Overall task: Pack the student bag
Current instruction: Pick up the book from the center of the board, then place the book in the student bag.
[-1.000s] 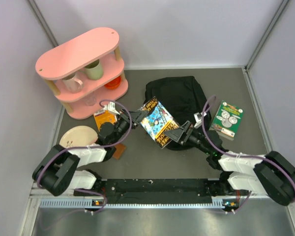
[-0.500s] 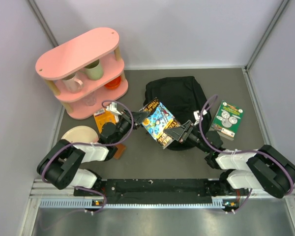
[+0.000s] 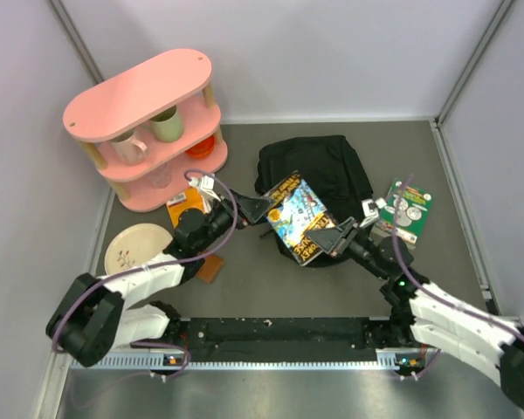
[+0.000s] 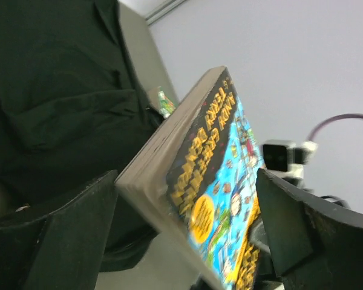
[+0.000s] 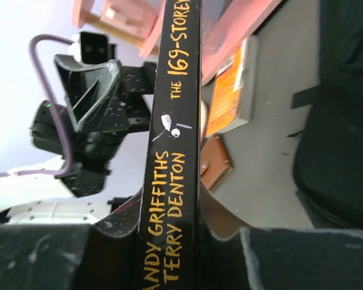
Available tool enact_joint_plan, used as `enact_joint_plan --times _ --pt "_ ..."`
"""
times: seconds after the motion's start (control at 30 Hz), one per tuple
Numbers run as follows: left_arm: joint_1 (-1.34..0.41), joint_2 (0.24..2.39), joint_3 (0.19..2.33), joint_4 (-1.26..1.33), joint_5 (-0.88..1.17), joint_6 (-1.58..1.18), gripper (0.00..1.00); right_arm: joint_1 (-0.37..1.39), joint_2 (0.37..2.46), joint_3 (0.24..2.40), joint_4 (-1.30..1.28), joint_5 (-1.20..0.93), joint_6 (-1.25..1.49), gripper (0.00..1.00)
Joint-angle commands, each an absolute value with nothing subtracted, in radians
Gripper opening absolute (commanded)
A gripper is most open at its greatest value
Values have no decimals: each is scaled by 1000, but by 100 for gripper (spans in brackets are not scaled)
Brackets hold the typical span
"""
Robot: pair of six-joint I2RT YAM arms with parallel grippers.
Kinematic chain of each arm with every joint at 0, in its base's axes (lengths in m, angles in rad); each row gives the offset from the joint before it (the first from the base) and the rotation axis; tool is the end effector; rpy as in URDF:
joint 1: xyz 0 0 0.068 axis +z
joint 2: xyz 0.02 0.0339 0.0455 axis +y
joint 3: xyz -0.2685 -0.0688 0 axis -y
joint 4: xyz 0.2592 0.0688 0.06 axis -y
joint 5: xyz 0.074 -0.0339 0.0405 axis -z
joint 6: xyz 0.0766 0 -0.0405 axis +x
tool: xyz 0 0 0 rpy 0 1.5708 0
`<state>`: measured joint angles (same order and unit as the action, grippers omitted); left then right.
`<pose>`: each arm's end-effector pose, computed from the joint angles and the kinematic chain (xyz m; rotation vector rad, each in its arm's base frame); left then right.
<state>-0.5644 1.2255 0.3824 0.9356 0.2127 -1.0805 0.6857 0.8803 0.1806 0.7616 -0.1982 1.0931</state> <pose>0.2402 -0.1712 0.2263 -0.2354 1.6527 -1.4534 0.1721 0.1603 0.2087 0.1698 1.7221 1.5297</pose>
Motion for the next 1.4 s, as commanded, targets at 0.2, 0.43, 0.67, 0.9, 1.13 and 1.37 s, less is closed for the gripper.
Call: enact_joint_plan --times 0.2,0.43,0.67,0.9,1.13,1.37 --pt "-658 1100 638 166 22 -455 99 690 194 336 -231 412 874 0" --pt "-833 1248 799 34 -127 -311 99 690 132 420 -474 578 876 0" --pt "-885 1272 845 21 -114 -293 99 690 156 535 -583 643 821 0" --pt "-891 1255 865 -28 -109 -304 99 690 160 577 -611 690 821 0" --pt "-891 1272 928 28 -124 -362 99 690 164 581 -629 779 1013 0" --pt "-893 1425 1163 -258 -22 -391 98 690 257 782 -922 724 1184 0"
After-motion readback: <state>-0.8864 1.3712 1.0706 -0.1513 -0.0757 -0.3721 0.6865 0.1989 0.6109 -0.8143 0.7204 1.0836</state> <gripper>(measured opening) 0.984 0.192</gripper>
